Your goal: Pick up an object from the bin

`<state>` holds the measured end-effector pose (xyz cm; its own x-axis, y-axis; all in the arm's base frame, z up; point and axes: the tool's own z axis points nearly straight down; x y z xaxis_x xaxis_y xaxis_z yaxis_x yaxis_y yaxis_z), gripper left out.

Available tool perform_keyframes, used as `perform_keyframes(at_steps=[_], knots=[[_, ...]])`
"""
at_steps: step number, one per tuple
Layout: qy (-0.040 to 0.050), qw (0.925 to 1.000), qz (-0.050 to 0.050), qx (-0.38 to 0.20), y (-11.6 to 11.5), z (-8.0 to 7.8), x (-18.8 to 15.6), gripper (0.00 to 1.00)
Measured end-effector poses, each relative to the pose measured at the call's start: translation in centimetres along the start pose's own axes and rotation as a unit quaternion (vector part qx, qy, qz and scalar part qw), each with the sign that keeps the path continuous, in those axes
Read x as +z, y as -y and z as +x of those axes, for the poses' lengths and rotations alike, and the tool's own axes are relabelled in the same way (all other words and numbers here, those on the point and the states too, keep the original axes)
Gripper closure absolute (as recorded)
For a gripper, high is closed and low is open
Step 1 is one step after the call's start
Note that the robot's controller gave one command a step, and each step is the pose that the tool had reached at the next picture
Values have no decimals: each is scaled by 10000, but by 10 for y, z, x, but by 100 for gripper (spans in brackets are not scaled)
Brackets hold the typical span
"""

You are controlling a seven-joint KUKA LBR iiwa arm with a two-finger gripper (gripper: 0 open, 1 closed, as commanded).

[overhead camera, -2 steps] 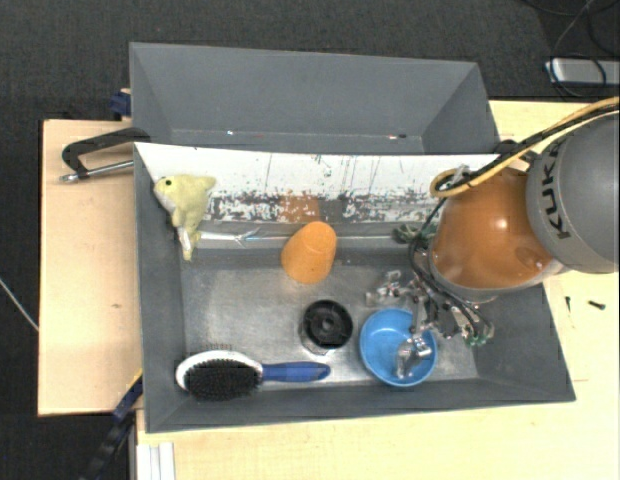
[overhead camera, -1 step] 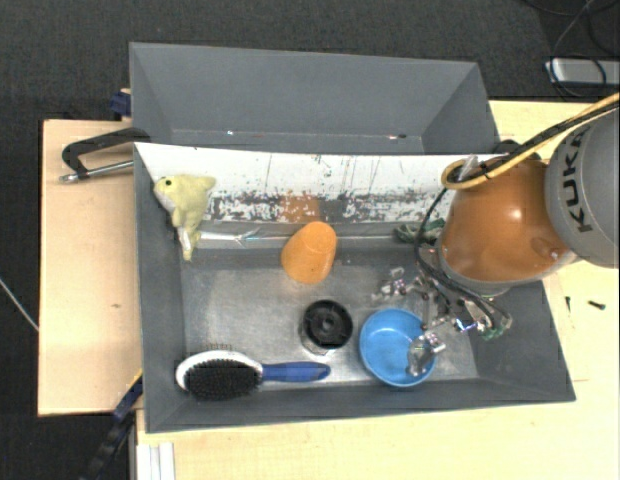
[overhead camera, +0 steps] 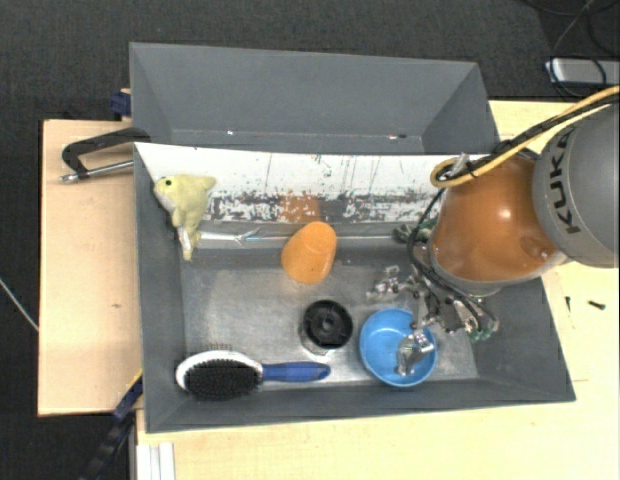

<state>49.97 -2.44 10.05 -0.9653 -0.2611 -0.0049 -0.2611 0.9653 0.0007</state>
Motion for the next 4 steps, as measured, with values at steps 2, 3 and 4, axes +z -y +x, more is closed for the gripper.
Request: perform_keyframes(at_steps=[2,3,4], knots=[[-2,9976,2,-696,15,6,26,0],[189,9974,59,-689,17,-5,21,100],[49,9976,24,-686,17,-9,-21,100]])
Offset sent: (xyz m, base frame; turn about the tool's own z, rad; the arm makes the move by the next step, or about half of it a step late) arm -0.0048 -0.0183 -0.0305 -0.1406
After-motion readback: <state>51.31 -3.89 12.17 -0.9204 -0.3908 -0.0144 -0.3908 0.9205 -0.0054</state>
